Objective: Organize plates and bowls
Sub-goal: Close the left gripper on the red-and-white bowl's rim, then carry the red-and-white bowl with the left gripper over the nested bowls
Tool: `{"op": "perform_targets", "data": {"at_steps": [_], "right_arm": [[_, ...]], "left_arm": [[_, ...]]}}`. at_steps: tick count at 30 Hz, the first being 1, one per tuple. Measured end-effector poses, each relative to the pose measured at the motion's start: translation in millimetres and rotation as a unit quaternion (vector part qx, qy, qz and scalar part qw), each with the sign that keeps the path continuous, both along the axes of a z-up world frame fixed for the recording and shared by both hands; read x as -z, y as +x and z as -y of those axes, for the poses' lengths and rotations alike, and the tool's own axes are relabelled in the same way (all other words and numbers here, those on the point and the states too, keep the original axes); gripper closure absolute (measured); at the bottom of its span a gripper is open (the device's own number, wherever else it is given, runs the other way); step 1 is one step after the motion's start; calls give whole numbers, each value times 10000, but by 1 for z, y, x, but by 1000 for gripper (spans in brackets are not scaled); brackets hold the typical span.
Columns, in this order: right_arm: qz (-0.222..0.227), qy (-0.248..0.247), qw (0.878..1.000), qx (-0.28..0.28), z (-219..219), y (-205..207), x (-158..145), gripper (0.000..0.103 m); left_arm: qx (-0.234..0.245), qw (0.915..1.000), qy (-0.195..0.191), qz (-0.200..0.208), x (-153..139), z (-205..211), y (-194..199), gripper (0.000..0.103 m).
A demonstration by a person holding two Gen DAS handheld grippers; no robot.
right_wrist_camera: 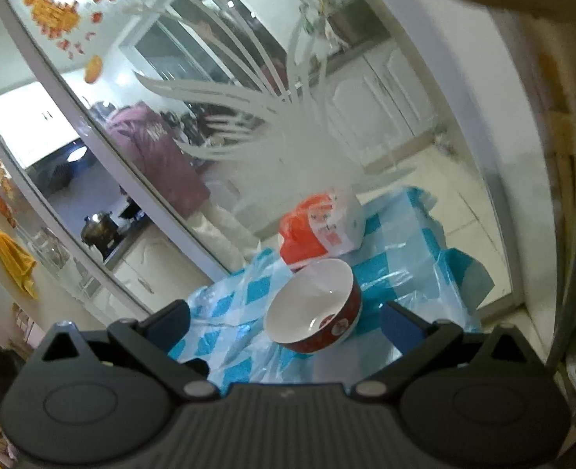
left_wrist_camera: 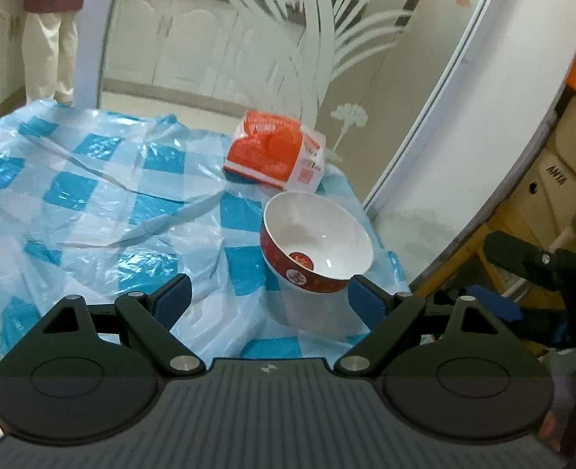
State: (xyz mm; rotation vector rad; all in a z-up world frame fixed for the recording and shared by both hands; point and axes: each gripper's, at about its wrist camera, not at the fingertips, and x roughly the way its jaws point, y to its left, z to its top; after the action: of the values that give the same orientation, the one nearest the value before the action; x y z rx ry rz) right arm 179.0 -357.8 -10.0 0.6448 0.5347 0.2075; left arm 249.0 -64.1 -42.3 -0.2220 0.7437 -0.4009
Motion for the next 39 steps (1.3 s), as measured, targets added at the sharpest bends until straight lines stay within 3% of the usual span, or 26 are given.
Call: {"op": "perform_targets", "data": {"at_steps": [10, 12, 15, 17, 24, 28, 39], "right_arm": [[-953, 509, 9941, -103, 15, 63, 30, 2], [-1023, 665, 9924, -170, 18, 73, 36, 5], [-1137, 820, 9900, -179, 20, 84, 43, 8], [-1180, 931, 9884, -216, 20, 89, 46, 11], [-1446, 1253, 9809, -363, 18, 110, 63, 20], [-1623, 1407, 9754, -496, 18, 122, 74, 36], [-1504, 1092, 9814, -487, 13, 118, 70, 39]], "left_arm": [[-127, 9995, 38, -280, 20, 16, 49, 3], [-151, 9993, 50, -339, 22, 18, 54, 9], [-218, 9980, -5, -588, 28, 22, 65, 38], [-202, 9969, -25, -755, 33, 27, 74, 48], [-66, 9971, 133, -750, 39, 44, 79, 68], [-40, 9968, 235, -757, 40, 54, 81, 72], [104, 9973, 269, -681, 38, 60, 76, 78]]}}
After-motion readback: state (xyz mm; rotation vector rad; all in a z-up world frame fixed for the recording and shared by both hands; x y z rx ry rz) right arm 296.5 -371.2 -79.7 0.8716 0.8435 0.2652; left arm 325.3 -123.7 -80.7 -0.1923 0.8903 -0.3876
